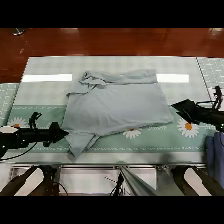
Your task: Fold the shirts.
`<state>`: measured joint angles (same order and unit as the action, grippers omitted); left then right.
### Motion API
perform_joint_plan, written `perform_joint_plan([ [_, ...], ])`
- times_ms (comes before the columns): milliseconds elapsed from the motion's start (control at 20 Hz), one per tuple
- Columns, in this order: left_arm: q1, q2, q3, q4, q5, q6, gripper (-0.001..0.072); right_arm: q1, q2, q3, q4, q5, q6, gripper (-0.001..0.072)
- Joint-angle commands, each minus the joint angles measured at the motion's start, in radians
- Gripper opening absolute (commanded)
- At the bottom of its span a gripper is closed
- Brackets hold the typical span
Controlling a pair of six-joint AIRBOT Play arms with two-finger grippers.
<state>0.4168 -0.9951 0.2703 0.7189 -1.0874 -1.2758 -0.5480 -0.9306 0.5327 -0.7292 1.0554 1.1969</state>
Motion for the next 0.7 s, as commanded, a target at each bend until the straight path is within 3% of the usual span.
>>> perform_joint_plan([
  [0, -0.008, 0.0, 0.013, -0.017, -0.005, 0.012, 0.0027, -0.112, 0.0, -0.012, -0.327, 0.027, 0.179, 0.0631],
  [300, -0.008, 0.0, 0.012, -0.017, -0.002, 0.034, 0.0027, -0.039, -0.074, -0.055, -0.274, 0.039, 0.159, 0.063],
  [450, -0.008, 0.0, 0.012, -0.017, 0.006, 0.034, 0.0027, 0.024, -0.158, -0.042, -0.172, -0.015, 0.098, 0.063],
  [650, -0.008, 0.0, 0.012, -0.018, 0.006, 0.034, 0.0027, 0.109, -0.265, 0.059, -0.114, -0.07, 0.092, 0.0631],
])
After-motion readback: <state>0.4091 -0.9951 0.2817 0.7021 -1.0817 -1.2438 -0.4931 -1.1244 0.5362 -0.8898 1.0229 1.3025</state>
